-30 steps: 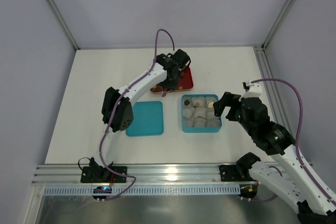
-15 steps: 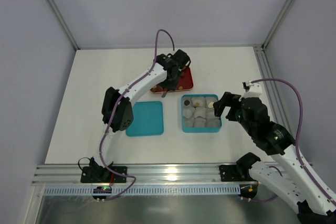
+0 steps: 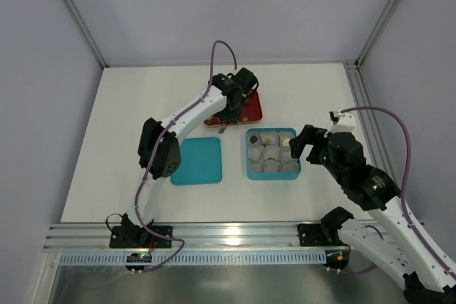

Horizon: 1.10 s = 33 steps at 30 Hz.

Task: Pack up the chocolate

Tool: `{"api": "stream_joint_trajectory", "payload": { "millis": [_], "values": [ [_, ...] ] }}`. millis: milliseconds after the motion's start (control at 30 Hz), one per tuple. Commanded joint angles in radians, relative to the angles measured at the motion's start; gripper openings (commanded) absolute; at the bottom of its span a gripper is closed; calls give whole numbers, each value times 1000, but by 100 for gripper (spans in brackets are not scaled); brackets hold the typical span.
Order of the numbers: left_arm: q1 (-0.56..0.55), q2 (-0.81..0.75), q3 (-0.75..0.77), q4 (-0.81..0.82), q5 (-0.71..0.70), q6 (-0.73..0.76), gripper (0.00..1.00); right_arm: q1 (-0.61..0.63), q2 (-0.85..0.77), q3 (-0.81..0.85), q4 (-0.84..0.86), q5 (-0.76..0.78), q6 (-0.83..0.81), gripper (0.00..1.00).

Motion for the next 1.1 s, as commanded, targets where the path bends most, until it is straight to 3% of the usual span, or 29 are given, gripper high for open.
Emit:
{"api": "stream_joint_trajectory", "payload": {
  "millis": [0, 467, 1067],
  "values": [
    [8, -57, -5, 2, 13, 3, 38, 2, 0, 11, 22, 4, 1, 100],
    [7, -73, -13, 0, 10, 6, 36, 4, 9, 14, 28, 0, 1, 100],
    [8, -92, 42, -26, 4, 11, 22, 5, 11, 10, 32, -2, 5, 100]
  ]
}}
